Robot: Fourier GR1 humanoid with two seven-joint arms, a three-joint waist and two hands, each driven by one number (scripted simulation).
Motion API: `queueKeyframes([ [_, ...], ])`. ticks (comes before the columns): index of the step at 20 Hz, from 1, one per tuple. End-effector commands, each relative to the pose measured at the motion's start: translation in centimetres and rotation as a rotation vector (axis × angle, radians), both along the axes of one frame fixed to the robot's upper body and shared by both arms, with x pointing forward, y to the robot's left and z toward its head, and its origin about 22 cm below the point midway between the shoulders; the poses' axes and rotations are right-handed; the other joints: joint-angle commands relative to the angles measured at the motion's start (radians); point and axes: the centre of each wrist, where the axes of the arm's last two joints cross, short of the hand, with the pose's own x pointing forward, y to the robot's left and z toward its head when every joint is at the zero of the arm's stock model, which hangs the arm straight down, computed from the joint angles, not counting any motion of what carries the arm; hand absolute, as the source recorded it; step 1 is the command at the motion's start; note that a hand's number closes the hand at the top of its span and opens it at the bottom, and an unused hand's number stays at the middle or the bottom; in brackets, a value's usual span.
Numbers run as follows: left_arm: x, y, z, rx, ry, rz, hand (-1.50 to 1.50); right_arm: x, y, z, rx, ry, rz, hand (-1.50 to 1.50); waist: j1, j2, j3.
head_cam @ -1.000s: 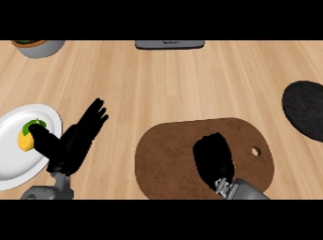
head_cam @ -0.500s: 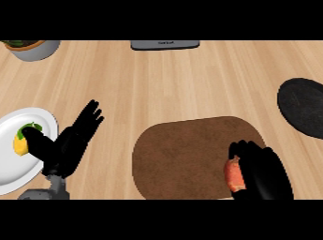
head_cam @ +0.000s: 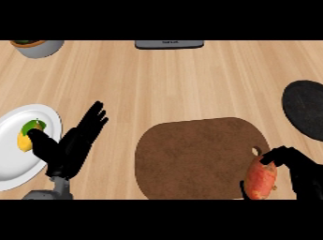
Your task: Pick the squash from the cutting board and place it in the pan
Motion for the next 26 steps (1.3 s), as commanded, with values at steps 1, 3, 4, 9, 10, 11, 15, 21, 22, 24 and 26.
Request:
queueKeyframes([
  [1, -0.1, 1.3, -0.9, -0.028, 0.005, 0.001, 0.0, -0.1, -2.9, -0.2, 0.165, -0.09, -0.05, 1.5, 0.018, 0.005, 0.0],
  [3, 0.0, -0.1, 0.0, -0.003, -0.016, -0.022, 0.0, 0.1, -4.2, 0.2, 0.229, -0.053, -0.046, 1.5, 0.023, 0.005, 0.0],
  [4, 1.7, -0.3, -0.4, -0.004, -0.011, -0.01, 0.0, 0.4, -6.2, 0.3, 0.237, -0.067, -0.049, 1.5, 0.014, 0.007, 0.0],
  [9, 0.2, -0.4, -1.8, -0.006, 0.009, -0.02, 0.0, 3.2, -11.8, -2.8, 0.133, -0.069, -0.127, 1.5, 0.029, 0.007, -0.001],
  [10, 0.2, 0.9, 0.6, 0.0, 0.001, -0.033, 0.0, 4.5, -11.5, -4.3, 0.082, -0.064, -0.135, 1.5, 0.039, 0.007, -0.001],
  [11, 1.4, -2.3, -0.2, 0.007, -0.013, -0.032, 0.0, 6.4, -13.0, -3.5, 0.094, -0.078, -0.141, 1.5, 0.037, 0.009, -0.001],
  [15, 2.9, -0.2, 0.1, 0.007, -0.009, -0.045, 0.0, 8.4, -15.3, -6.2, 0.045, -0.137, -0.188, 1.5, 0.036, 0.011, -0.001],
  [21, 1.2, -0.5, 0.7, -0.003, -0.022, -0.045, 0.0, 13.4, -17.7, -7.3, 0.051, -0.24, -0.344, 1.5, 0.053, 0.011, 0.0],
  [22, 1.2, -0.5, -1.5, -0.01, -0.009, -0.042, 0.0, 13.6, -19.3, -7.2, 0.031, -0.262, -0.338, 1.5, 0.049, 0.013, 0.0],
  [24, 2.1, -1.8, -0.3, -0.002, -0.002, -0.045, 0.0, 15.1, -19.6, -7.9, 0.064, -0.282, -0.388, 1.5, 0.053, 0.014, 0.001],
  [26, 1.0, -0.9, -0.3, 0.011, -0.012, -0.057, 0.0, 16.1, -21.5, -7.5, 0.083, -0.296, -0.408, 1.5, 0.068, 0.016, 0.002],
])
